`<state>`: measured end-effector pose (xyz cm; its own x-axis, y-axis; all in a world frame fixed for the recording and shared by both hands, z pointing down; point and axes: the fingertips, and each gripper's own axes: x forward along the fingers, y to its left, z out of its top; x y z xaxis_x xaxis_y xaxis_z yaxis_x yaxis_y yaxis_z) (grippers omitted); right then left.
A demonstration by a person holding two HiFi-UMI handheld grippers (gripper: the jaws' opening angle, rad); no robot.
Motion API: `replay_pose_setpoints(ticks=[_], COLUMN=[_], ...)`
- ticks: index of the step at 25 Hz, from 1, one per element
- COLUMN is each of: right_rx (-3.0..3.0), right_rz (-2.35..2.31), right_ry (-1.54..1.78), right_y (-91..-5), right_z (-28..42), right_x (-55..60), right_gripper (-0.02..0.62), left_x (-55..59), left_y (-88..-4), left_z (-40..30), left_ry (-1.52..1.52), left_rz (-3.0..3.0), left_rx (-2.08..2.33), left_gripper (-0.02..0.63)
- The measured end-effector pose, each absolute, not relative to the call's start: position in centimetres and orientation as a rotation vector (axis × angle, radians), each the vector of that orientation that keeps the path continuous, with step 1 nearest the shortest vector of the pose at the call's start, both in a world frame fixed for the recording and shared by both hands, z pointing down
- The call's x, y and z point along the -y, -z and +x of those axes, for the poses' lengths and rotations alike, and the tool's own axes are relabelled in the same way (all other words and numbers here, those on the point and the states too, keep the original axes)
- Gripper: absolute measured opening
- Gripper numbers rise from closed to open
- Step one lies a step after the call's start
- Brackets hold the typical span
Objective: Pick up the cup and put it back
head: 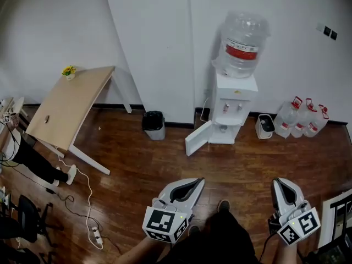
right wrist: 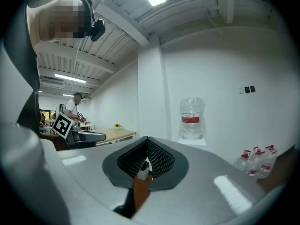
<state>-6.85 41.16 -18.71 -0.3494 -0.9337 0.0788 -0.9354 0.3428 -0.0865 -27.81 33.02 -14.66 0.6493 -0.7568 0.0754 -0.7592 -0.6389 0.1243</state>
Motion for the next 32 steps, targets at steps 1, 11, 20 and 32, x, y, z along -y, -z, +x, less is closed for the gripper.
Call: replay_pose_setpoints(ticks=[1, 11, 20, 32], right_rx=[2.565, 2.621, 2.706, 2.699], right_rz=[1.788, 1.757, 1.638, 1.601], right_ry=[-0.184, -0.186, -0.177, -0.146], right_y=[18.7, 18.0, 18.2, 17.3], right_z=[-6.4, 1.1, 8.2, 9.8], right_x=[-40.4, -29.1, -19.3, -13.6], right_gripper=[0.000, 0.000, 0.000, 0.001], left_x=[-32.2, -21.7, -13.5, -8.5], left_y=[14.6, 14.4, 15.0, 14.8], left_z=[-27.5, -20.1, -11.8, -7.1], left_ry=[-0.029, -0.072, -0.108, -0.146], left_rz=[2.718, 2.742, 2.763, 2.848], left_rx=[1.260, 1.295, 1.335, 1.155], left_gripper=[0.002, 0.002, 0.002, 0.002])
